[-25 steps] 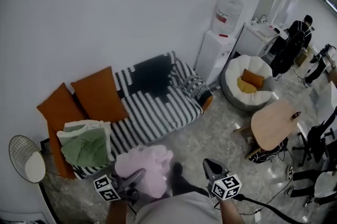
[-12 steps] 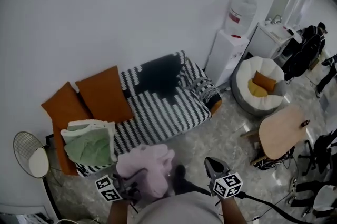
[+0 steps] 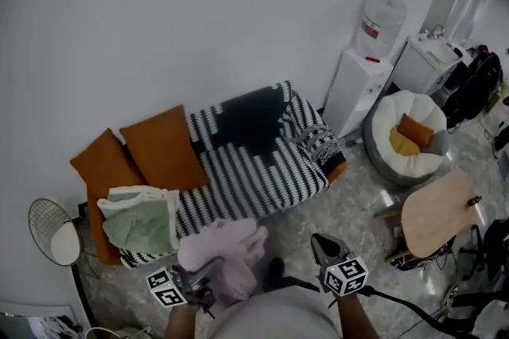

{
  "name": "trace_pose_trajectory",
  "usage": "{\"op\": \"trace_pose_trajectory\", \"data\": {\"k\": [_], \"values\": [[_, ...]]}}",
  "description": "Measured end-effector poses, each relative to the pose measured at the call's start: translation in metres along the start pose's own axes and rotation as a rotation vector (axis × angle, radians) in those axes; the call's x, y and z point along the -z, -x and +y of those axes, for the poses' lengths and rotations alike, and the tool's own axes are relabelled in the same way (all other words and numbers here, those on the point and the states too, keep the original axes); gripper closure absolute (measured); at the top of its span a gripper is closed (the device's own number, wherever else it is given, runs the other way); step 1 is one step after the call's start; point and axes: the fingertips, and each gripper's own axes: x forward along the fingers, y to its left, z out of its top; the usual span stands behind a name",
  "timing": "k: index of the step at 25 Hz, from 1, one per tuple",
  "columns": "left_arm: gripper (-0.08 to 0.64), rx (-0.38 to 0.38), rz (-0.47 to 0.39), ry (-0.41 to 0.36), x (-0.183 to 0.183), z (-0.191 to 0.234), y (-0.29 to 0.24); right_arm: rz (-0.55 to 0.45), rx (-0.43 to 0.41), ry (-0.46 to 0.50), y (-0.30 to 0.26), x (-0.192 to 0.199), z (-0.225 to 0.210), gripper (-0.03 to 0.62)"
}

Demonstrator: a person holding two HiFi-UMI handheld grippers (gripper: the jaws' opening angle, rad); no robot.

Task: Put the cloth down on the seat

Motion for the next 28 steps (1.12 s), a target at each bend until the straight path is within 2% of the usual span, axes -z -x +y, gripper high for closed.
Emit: {"op": "trace_pose_trajectory", "data": {"k": [8, 13, 22, 28], "values": [[0.482, -0.031, -0.022, 0.006, 0.002, 0.028, -0.058, 0.025, -0.039, 0.005, -0.023, -0.015, -0.057, 0.589], [0.482, -0.023, -0.022, 0.008, 0.003, 0.041, -0.092, 0.047, -0.039, 0.001, -0.030, -0.018, -0.089, 0.589], [0.482, 0.001, -0.009, 0.001, -0.005, 0.057, -0.131, 0.052, -0.039, 0.046, -0.041, -0.038, -0.118, 0.589], [0.482, 0.004, 0.017, -0.007, -0.019, 0.072, -0.142, 0.053, -0.025, 0.042, -0.055, -0.049, -0.125, 0.589]]}}
